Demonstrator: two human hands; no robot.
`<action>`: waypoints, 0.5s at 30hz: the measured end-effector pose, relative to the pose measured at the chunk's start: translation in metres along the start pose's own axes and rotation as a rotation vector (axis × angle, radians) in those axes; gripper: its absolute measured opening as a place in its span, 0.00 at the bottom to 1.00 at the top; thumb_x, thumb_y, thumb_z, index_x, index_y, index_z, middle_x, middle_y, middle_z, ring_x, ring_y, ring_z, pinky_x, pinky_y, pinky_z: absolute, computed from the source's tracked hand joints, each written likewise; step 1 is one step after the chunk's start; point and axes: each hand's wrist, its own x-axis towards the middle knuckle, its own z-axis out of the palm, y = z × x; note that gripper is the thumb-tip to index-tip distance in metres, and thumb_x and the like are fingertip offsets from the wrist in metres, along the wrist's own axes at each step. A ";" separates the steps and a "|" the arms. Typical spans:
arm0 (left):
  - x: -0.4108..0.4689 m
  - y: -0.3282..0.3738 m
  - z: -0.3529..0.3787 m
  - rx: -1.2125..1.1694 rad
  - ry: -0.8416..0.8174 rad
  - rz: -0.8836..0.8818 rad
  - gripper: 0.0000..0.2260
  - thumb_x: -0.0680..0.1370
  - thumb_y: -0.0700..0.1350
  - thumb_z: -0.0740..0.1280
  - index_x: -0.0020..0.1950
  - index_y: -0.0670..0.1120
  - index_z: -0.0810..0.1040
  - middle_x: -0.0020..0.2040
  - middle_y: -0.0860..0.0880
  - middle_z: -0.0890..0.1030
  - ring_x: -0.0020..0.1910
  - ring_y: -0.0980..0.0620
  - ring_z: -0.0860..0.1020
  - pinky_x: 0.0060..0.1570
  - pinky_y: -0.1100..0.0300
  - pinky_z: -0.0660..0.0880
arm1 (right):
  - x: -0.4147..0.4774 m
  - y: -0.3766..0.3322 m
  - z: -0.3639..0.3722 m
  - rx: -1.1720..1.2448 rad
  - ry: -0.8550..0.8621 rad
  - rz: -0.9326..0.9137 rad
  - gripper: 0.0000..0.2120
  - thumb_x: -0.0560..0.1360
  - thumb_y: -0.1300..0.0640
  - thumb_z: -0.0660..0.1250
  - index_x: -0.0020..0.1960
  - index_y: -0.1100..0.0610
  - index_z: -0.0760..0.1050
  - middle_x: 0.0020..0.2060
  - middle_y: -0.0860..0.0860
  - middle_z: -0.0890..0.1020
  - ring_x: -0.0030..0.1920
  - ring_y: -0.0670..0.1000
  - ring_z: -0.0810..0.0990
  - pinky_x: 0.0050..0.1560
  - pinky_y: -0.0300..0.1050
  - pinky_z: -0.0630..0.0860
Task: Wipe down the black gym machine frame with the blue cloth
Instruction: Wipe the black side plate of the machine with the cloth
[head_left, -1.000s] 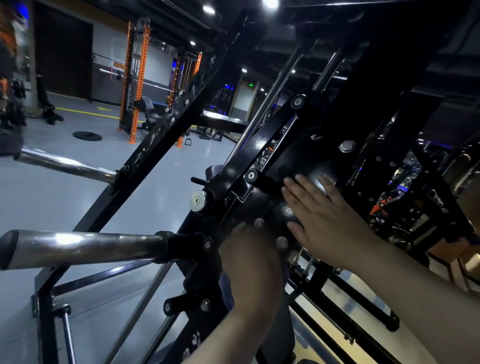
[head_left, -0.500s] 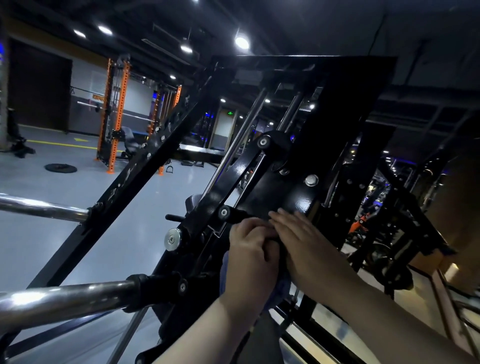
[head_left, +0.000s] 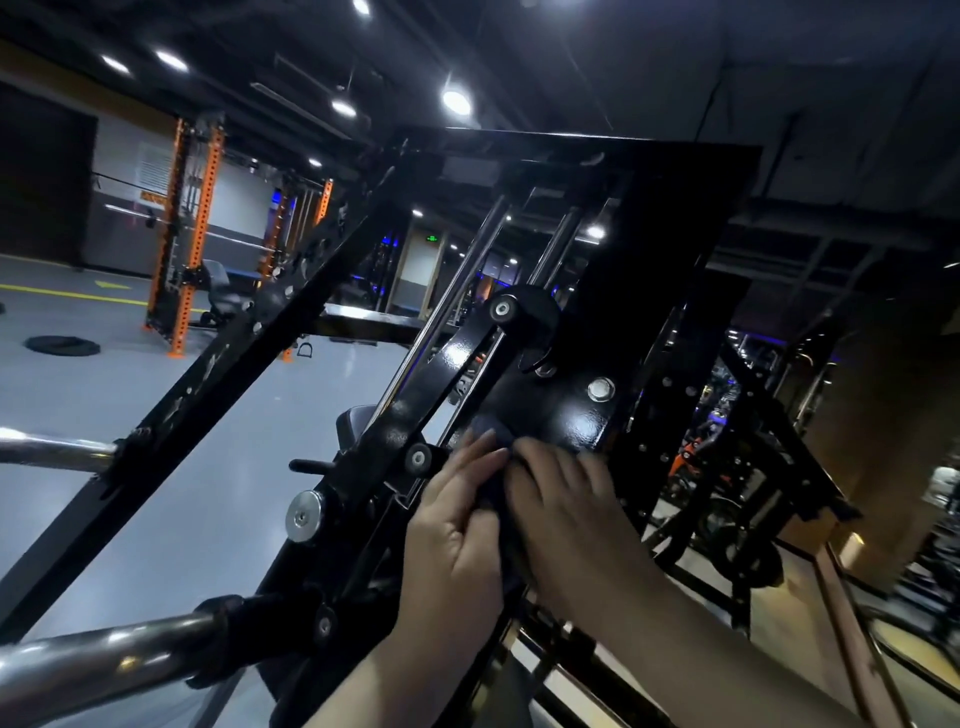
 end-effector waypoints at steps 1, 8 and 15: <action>0.005 0.000 0.002 0.047 -0.008 0.020 0.24 0.73 0.37 0.58 0.65 0.50 0.81 0.68 0.62 0.77 0.73 0.60 0.70 0.73 0.57 0.67 | 0.015 0.004 -0.004 -0.037 0.050 0.031 0.22 0.71 0.51 0.65 0.64 0.56 0.75 0.60 0.54 0.76 0.57 0.58 0.78 0.58 0.53 0.69; 0.024 -0.009 0.011 0.193 -0.013 0.105 0.23 0.80 0.38 0.59 0.76 0.47 0.70 0.76 0.55 0.68 0.77 0.63 0.61 0.76 0.58 0.62 | 0.062 -0.005 -0.014 -0.213 0.021 0.031 0.26 0.76 0.55 0.51 0.69 0.57 0.77 0.61 0.54 0.80 0.64 0.57 0.76 0.69 0.53 0.64; 0.017 -0.013 0.014 0.052 -0.179 0.009 0.19 0.78 0.47 0.59 0.68 0.55 0.76 0.68 0.51 0.76 0.68 0.44 0.75 0.62 0.37 0.75 | 0.020 0.030 -0.051 -0.366 -0.052 0.084 0.25 0.74 0.49 0.60 0.67 0.57 0.78 0.54 0.56 0.80 0.57 0.60 0.78 0.61 0.59 0.66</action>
